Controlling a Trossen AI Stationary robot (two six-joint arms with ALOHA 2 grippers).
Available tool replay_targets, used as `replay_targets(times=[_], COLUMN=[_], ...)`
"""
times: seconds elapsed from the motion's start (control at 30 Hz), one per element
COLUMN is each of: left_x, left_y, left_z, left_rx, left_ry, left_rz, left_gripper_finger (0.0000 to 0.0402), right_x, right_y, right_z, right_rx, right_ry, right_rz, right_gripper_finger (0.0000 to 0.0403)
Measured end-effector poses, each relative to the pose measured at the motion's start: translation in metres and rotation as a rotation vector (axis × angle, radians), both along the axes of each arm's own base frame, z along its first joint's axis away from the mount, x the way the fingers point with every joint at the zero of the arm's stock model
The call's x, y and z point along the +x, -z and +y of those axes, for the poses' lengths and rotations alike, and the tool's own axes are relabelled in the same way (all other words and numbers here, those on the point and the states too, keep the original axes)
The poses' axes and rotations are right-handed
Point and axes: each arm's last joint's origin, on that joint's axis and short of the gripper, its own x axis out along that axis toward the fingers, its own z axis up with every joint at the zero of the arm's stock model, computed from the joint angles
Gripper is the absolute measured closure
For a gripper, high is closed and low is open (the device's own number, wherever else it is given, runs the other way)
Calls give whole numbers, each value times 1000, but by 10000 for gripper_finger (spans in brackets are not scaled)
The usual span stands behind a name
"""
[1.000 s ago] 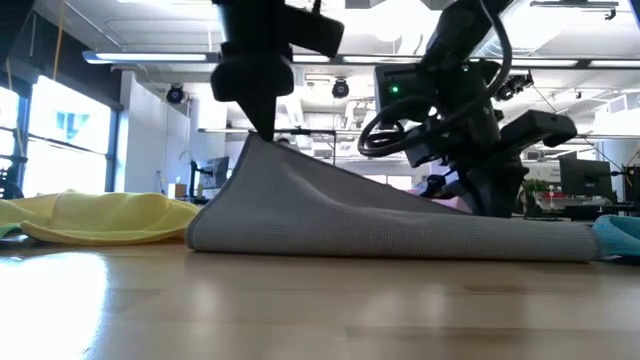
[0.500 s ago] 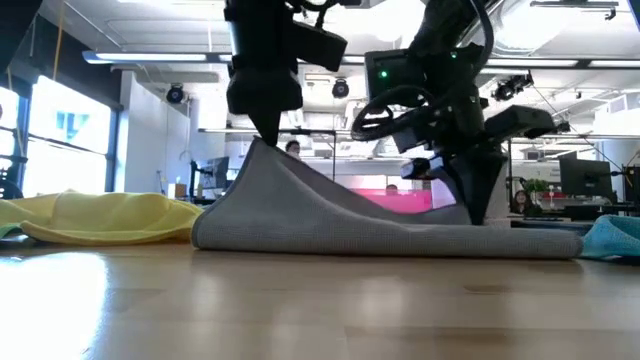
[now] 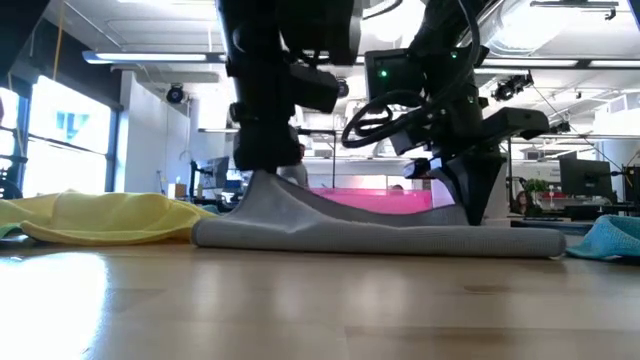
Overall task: Fold microfiber towels
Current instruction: Fold the gray microfiber cloth
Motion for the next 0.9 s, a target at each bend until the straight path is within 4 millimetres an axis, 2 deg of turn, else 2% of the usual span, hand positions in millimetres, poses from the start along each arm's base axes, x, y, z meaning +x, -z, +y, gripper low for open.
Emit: replay_targets(times=[0.47,0.7,0.8,0.9], left_x=[1,2,1,1], left_y=[29,31,31,33], left_z=[11,14,13,12], left_rx=[-29,-26,-62,-128], left_ry=[61,58,58,57], left_rz=[-34,-39,-35,-32], left_gripper_finger=[402,401,402,401], right_x=[-2,-2,-2,-3], right_y=[0,0,0,0], right_z=[0,1,0,0], right_rx=[6,5,-1,-22], right_ry=[96,120,122,126], right_rz=[40,44,44,56], right_gripper_finger=[403,401,384,348])
